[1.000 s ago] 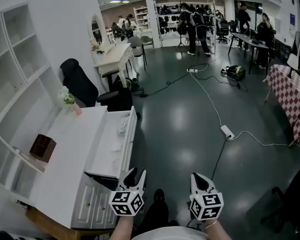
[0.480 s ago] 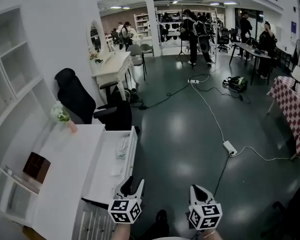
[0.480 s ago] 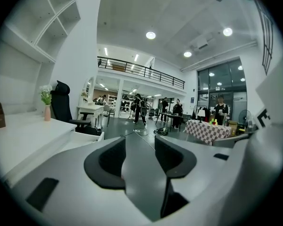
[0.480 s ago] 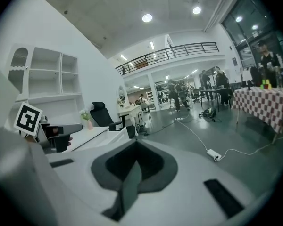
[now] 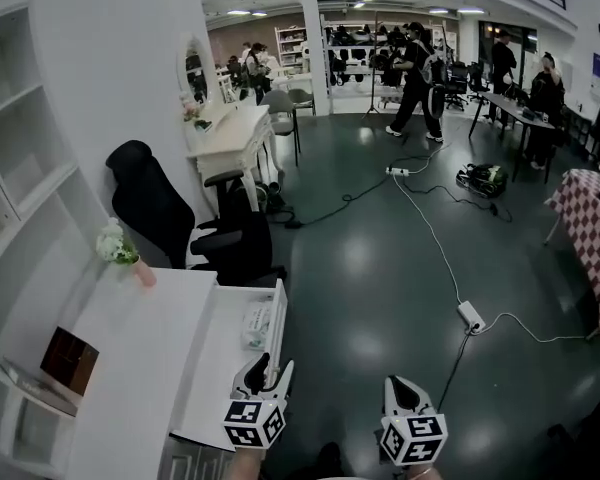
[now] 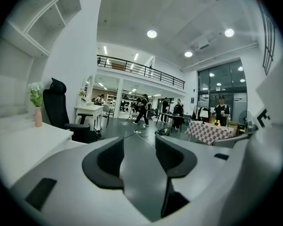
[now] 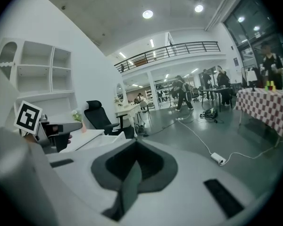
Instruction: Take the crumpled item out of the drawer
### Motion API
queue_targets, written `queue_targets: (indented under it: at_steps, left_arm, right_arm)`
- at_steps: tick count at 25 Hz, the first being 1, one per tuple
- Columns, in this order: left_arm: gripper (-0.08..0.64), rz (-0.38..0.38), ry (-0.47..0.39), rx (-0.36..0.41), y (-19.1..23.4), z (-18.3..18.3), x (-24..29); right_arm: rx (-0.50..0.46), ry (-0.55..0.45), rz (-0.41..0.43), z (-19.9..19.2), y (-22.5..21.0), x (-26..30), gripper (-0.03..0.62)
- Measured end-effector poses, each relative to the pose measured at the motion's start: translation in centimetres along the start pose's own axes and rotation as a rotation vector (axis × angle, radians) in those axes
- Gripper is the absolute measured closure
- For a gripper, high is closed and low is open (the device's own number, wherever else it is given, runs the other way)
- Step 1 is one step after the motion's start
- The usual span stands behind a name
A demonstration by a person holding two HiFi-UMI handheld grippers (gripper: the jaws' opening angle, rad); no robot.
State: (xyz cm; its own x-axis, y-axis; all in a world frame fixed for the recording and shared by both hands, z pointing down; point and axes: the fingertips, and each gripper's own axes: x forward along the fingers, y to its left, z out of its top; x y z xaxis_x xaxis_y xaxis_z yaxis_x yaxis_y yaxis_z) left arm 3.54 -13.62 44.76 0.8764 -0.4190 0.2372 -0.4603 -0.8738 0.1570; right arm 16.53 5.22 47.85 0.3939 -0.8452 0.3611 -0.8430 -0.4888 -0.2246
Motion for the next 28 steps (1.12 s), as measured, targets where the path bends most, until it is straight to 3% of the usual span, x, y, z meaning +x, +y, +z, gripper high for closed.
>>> queue_targets:
  at_steps: [15,28]
  left_arm:
    - [0.364,0.04,-0.013,-0.027,5.8,1.6,4.9]
    - [0.36,0.229,-0.025,-0.053,12.0,2.0,5.8]
  right_arm:
    - [-0.03,0.021,0.067,2.0,3.1,7.8,0.591]
    - [-0.099,0.064,0.269,4.9,6.6,16.7,0.591]
